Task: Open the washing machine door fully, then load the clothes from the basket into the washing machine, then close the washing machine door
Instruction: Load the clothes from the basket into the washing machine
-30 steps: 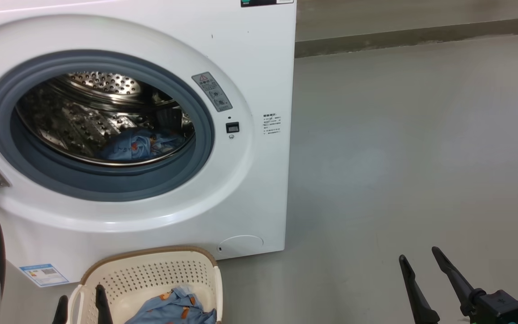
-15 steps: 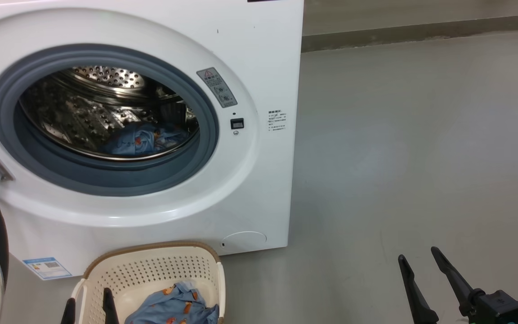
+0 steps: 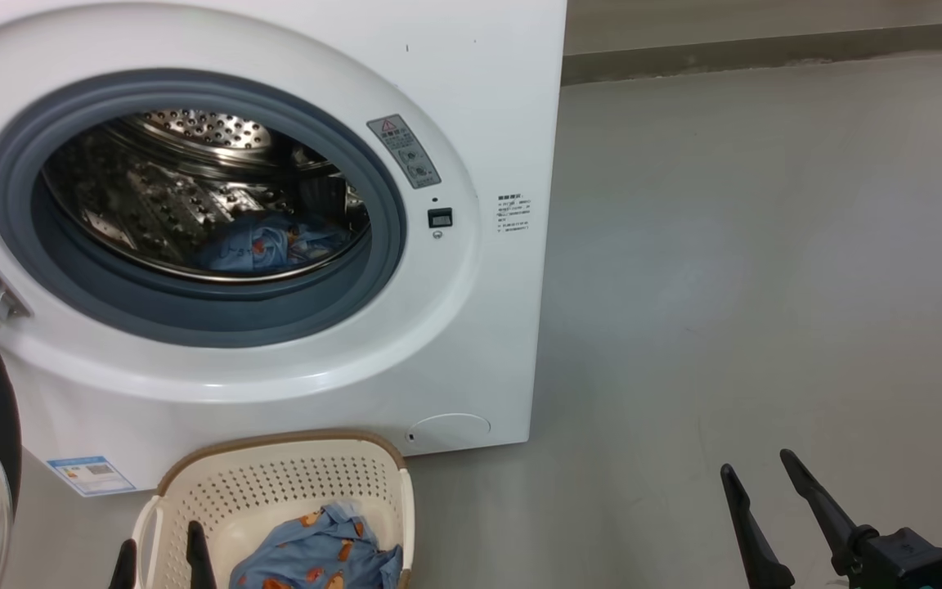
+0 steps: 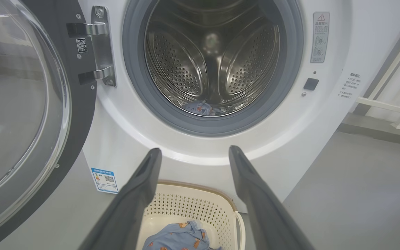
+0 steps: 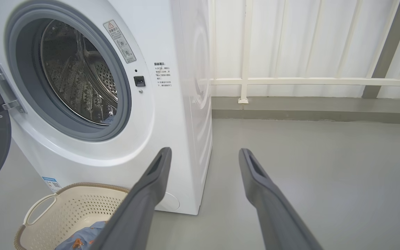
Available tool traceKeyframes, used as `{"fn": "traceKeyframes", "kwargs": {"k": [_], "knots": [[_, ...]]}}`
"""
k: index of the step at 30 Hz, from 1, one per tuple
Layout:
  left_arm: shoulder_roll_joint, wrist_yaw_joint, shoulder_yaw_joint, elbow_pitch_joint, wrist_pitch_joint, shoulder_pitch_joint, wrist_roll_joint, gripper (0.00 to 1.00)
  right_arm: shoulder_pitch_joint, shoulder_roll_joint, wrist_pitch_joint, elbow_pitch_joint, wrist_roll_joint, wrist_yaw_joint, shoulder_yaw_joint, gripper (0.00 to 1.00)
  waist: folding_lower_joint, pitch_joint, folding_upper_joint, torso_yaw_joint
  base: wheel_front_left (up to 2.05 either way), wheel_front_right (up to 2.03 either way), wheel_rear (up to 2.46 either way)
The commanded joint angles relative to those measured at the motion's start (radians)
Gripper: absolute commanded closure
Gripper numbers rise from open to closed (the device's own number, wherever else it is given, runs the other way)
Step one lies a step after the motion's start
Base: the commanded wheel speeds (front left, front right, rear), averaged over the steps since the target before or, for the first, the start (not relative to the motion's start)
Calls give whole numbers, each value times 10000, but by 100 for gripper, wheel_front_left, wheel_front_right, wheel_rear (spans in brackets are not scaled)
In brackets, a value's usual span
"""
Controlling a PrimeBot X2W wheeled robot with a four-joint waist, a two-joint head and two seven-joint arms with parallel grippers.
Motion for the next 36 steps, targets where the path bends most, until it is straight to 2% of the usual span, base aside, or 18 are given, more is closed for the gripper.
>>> {"fn": "traceKeyframes", "kwargs": {"k": [1, 9, 17, 25, 28, 36], "knots": [[101, 93, 331, -292, -65, -205, -45, 0, -218, -84, -49, -222, -70, 16, 242, 0, 0, 27, 0, -3, 0, 0, 0], [101, 157, 441, 72, -65, -305, -326, 0, -332, -74, -49, -275, -37, 16, 280, 0, 0, 451, 0, -95, 0, 0, 0], [195, -3, 433, 1614, 82, -1670, -570, 0, -1030, 112, -49, -358, 68, 16, 343, 0, 0, 2052, 0, -349, 0, 0, 0], [518, -38, 426, 3262, 1938, -3961, -1105, 0, -2279, 200, -49, -381, 221, 16, 859, 0, 0, 4149, 0, -625, 0, 0, 0], [800, -43, 381, 3917, 2582, -4862, -1129, 0, -2806, 185, -49, -376, 290, 16, 1024, 0, 0, 4931, 0, -797, 0, 0, 0], [1463, -125, 525, 5738, 3337, -6693, -1287, 0, -3803, 130, -49, -361, 439, 16, 1356, 0, 0, 6391, 0, -1268, 0, 0, 0]]}}
